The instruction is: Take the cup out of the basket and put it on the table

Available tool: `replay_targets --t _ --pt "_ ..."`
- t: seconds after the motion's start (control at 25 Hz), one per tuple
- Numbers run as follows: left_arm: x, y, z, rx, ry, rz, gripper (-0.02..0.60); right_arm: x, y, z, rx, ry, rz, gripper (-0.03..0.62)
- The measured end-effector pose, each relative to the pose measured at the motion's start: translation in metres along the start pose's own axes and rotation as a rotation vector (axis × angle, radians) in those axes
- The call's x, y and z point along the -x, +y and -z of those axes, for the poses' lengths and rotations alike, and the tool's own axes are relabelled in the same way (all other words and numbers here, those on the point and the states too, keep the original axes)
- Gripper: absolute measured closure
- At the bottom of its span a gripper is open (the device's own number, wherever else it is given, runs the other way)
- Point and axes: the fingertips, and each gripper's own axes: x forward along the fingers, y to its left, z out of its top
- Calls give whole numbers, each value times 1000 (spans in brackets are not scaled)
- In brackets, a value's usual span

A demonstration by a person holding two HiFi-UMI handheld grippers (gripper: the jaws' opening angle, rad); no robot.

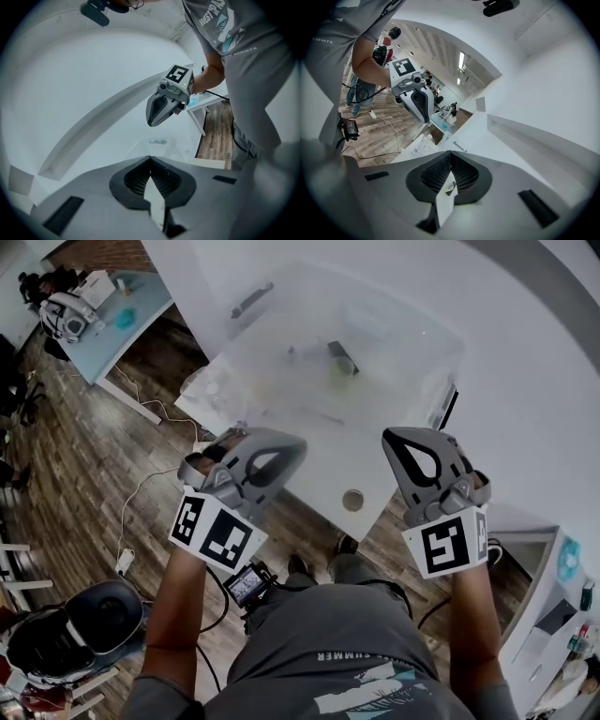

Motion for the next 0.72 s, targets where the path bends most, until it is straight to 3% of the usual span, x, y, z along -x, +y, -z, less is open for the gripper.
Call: replay_targets --t 0.44,0.72 --pt "-54 29 -6 40 95 -91 572 -32 -44 39 17 -108 -97 582" --pt "-59 30 1 77 132 -115 572 -51 -52 50 20 -123 -146 582"
